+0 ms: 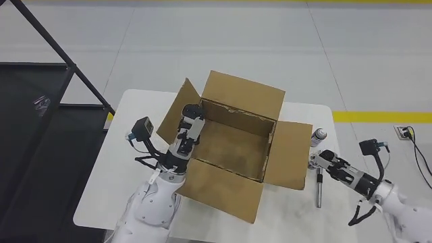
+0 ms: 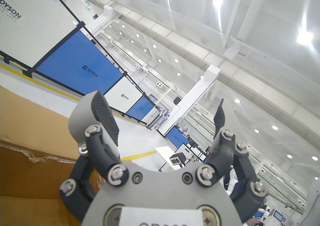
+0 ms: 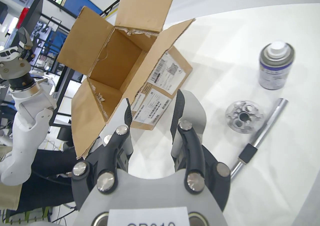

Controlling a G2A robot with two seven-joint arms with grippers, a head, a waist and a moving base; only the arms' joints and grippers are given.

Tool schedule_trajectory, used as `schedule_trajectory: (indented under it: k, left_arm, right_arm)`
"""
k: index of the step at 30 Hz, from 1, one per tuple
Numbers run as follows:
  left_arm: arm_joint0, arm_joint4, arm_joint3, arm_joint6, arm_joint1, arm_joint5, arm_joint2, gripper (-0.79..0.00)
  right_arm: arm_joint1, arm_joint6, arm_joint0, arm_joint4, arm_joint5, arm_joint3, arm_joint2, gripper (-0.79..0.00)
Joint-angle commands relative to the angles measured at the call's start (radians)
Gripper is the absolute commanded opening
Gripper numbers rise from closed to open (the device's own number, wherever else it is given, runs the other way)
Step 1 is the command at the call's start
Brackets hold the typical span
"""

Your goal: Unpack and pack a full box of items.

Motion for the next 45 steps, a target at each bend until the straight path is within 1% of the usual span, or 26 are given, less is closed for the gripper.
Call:
schedule_trajectory:
  k: [1, 3, 6, 8, 10, 11, 12, 13, 17, 33, 35, 36, 37, 39, 40, 41, 42, 45]
  left_arm:
    - [0.006, 0.002, -0.006, 0.003, 0.000, -0.002, -0.001, 0.000]
    - [0.012, 0.005, -0.010, 0.005, 0.000, -0.004, -0.004, 0.000]
    - [0.019, 0.005, -0.015, 0.005, 0.000, -0.007, -0.009, 0.000]
    - [0.024, 0.006, -0.019, 0.004, 0.000, -0.008, -0.011, 0.000]
    - [0.028, 0.009, -0.023, 0.005, 0.000, -0.010, -0.013, 0.000]
    - [0.030, 0.009, -0.024, 0.006, 0.000, -0.010, -0.014, 0.000]
    - [0.032, 0.009, -0.026, 0.006, 0.000, -0.010, -0.015, 0.000]
    - [0.033, 0.010, -0.028, 0.008, 0.000, -0.011, -0.017, 0.000]
    - [0.043, 0.013, -0.036, 0.019, 0.001, -0.017, -0.026, 0.000]
    - [0.074, 0.015, -0.060, 0.025, 0.002, -0.024, -0.051, 0.000]
    - [0.078, 0.015, -0.063, 0.027, 0.002, -0.025, -0.054, 0.000]
    - [0.080, 0.015, -0.064, 0.027, 0.002, -0.025, -0.056, 0.000]
    - [0.082, 0.015, -0.065, 0.027, 0.003, -0.026, -0.057, 0.000]
    - [0.085, 0.014, -0.067, 0.027, 0.003, -0.027, -0.059, 0.000]
    - [0.086, 0.014, -0.068, 0.027, 0.003, -0.028, -0.060, 0.000]
    - [0.087, 0.013, -0.069, 0.027, 0.003, -0.028, -0.061, 0.000]
    - [0.088, 0.012, -0.069, 0.025, 0.003, -0.027, -0.062, 0.000]
    - [0.089, 0.012, -0.071, 0.021, 0.003, -0.026, -0.063, 0.000]
  right_arm:
    - [0.007, 0.052, 0.031, 0.006, 0.014, 0.013, -0.022, -0.422]
    - [0.013, 0.090, 0.055, 0.030, 0.005, 0.026, -0.044, -0.419]
    - [0.022, 0.117, 0.078, 0.057, -0.008, 0.042, -0.061, -0.425]
    - [0.027, 0.127, 0.088, 0.060, -0.004, 0.047, -0.072, -0.453]
    - [0.032, 0.131, 0.096, 0.063, 0.003, 0.050, -0.082, -0.563]
    - [0.034, 0.133, 0.100, 0.063, 0.008, 0.051, -0.088, -0.643]
    - [0.036, 0.134, 0.105, 0.065, 0.012, 0.054, -0.093, -0.757]
    - [0.038, 0.135, 0.111, 0.066, 0.018, 0.058, -0.099, -0.785]
    - [0.047, 0.143, 0.135, 0.059, 0.046, 0.070, -0.124, -0.785]
    - [0.071, 0.113, 0.231, 0.015, 0.166, 0.064, -0.241, -0.785]
    - [0.073, 0.110, 0.242, 0.010, 0.175, 0.062, -0.256, -0.616]
    - [0.074, 0.108, 0.246, 0.009, 0.179, 0.063, -0.262, -0.588]
    - [0.075, 0.106, 0.251, 0.006, 0.183, 0.064, -0.267, -0.542]
    - [0.078, 0.103, 0.257, 0.003, 0.188, 0.066, -0.275, -0.428]
    - [0.080, 0.100, 0.260, 0.002, 0.186, 0.066, -0.277, -0.332]
    - [0.082, 0.098, 0.262, 0.002, 0.183, 0.068, -0.278, -0.132]
    - [0.084, 0.092, 0.262, 0.003, 0.181, 0.070, -0.274, 0.000]
    - [0.091, 0.072, 0.245, 0.004, 0.153, 0.063, -0.252, 0.000]
